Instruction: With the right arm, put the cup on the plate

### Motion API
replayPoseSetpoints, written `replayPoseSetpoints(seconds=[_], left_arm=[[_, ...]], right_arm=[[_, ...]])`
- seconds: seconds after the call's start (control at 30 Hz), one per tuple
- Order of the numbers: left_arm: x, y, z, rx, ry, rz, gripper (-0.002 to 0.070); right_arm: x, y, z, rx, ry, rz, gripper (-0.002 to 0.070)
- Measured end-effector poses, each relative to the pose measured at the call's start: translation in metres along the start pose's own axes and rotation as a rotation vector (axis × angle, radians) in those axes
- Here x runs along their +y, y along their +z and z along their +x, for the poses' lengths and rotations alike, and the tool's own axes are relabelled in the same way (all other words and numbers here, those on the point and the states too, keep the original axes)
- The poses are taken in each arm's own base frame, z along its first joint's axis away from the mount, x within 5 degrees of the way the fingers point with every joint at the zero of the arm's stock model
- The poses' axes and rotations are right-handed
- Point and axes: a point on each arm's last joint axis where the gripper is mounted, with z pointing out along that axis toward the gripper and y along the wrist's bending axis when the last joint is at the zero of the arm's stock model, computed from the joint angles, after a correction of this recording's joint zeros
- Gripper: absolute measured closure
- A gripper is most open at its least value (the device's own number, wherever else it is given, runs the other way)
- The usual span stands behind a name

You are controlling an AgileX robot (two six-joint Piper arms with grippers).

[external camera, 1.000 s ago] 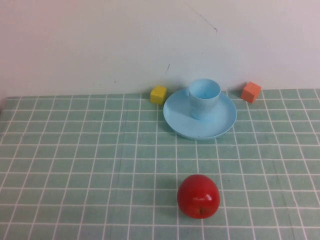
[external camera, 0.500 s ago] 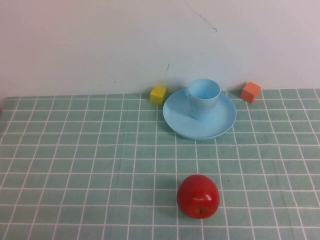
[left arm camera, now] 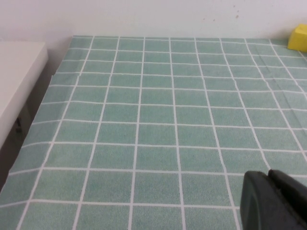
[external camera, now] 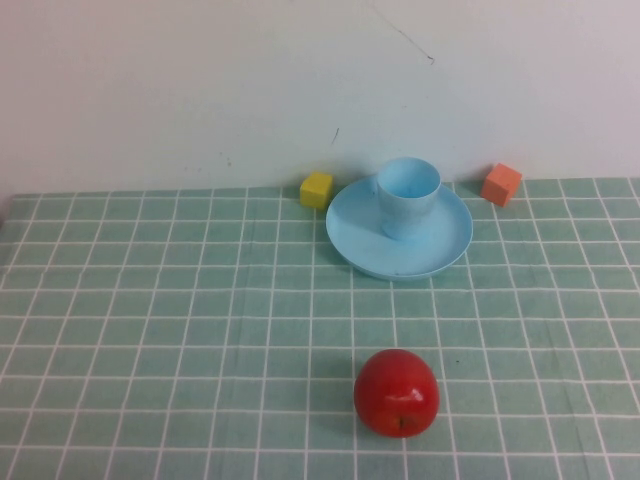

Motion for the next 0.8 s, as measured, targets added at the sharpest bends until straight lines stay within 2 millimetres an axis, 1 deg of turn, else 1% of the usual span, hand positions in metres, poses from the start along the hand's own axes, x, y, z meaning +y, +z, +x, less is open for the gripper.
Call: replayPoseSetpoints(seconds=[0.13,0.27,0.37,0.43,0.5,0.57,0.8], left_arm=[[0.0,0.0,0.0,0.0,0.0,0.0,0.0678],[0.0,0.0,0.0,0.0,0.0,0.0,0.0678],[0.0,0.0,0.0,0.0,0.0,0.0,0.0678],[0.0,0.0,0.0,0.0,0.0,0.0,0.0678],[0.0,0.0,0.0,0.0,0.0,0.0,0.0678],[0.0,0.0,0.0,0.0,0.0,0.0,0.0678],[0.0,0.0,0.0,0.0,-0.002,0.0,0.0678]], right_arm=[[0.006,0.009,0.029,-0.043,0.025,0.056,0.0678],[0.011,0.023,0.053,-0.095,0.036,0.086,0.0678],[0.016,0.034,0.072,-0.079,0.052,0.079,0.0678],[0.021,0.042,0.087,-0.037,0.058,0.066,0.0679],[0.024,0.045,0.097,-0.021,0.062,0.06,0.0679],[0.025,0.045,0.1,-0.038,0.061,0.064,0.0679],[0.024,0.038,0.097,-0.14,0.057,0.099,0.0679]])
